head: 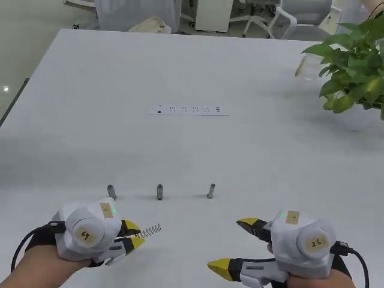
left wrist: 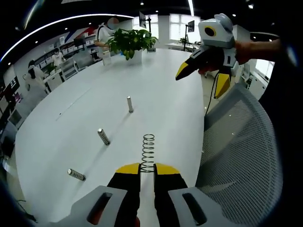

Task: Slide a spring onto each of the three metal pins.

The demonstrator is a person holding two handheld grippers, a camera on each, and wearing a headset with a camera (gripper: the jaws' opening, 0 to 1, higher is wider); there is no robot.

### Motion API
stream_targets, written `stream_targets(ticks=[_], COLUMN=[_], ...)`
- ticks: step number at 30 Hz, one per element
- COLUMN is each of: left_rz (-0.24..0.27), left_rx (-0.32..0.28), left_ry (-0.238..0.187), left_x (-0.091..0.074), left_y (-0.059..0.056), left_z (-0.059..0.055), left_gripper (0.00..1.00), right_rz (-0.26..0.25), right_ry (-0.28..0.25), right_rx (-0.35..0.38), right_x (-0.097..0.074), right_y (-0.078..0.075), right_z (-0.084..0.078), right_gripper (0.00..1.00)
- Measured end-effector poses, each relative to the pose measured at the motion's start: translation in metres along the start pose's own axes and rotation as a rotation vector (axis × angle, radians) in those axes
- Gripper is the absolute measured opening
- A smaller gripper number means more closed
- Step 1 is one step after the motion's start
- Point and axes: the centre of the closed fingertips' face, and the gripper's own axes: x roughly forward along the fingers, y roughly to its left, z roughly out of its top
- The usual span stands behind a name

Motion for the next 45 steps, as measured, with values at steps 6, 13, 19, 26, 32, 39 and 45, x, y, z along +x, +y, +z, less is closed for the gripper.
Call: stream_targets(ticks=[6,13,19,26,32,39,45], left_rz=[0.005,-0.002,-0.018,-0.035,-0.054,-0.085,-0.109], left_rx=[0.022,0.056,0.075,0.113,0.138,0.182,0.202], left_ry=[-0.023,-0.037,-0.045,-0.049,-0.052,-0.052,-0.067], left_x=[-0.008,-0.012,-0.013,-0.012,-0.012,-0.009,-0.007], left_y=[-0.004,-0.008,-0.011,-0.019,-0.026,-0.038,-0.049], left_z=[0.012,0.023,0.030,0.039,0.045,0.053,0.062], left_gripper=[0.02,0.02,0.02,0.02,0.02,0.02,0.02], right_rz=[0.027,0.038,0.054,0.074,0.097,0.152,0.175], right_ry=[-0.015,-0.033,-0.036,-0.028,-0.045,-0.050,-0.055], right_rx=[-0.004,-0.010,-0.025,-0.049,-0.055,-0.081,-0.082], right_x=[0.006,0.009,0.010,0.013,0.017,0.022,0.023], right_y=[0.005,0.008,0.012,0.017,0.024,0.038,0.043], right_z=[0.008,0.016,0.019,0.020,0.027,0.031,0.033], right_gripper=[0.62,0.62,0.61,0.59,0.55,0.52,0.49])
